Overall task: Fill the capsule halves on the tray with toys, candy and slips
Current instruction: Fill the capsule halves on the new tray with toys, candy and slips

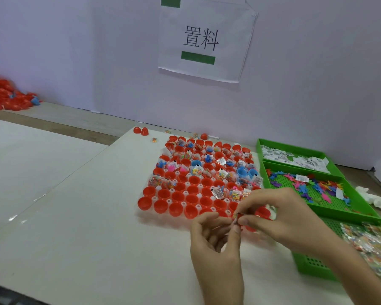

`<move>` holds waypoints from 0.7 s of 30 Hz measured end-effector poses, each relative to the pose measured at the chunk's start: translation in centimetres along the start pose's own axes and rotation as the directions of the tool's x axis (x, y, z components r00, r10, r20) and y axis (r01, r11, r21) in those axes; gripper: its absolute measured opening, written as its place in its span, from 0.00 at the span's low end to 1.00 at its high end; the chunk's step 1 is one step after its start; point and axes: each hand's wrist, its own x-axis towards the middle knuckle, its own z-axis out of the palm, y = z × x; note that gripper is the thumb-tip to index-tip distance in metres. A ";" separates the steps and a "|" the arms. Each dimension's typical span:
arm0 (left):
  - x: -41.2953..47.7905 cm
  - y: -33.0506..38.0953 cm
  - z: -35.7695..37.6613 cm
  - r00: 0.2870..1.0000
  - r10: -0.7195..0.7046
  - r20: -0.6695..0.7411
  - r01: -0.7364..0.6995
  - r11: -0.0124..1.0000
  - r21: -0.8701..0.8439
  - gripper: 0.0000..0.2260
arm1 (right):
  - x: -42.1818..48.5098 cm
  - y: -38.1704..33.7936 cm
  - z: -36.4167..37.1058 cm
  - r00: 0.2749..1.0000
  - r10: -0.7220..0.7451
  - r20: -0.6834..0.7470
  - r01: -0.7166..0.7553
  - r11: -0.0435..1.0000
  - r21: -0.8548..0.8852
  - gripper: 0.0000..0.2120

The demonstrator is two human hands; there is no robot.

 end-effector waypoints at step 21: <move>1.4 0.2 -0.2 0.960 -0.250 -0.127 0.221 0.953 -0.208 0.26 | 13.2 -0.5 9.0 0.986 0.115 -0.117 -0.135 0.974 -0.184 0.06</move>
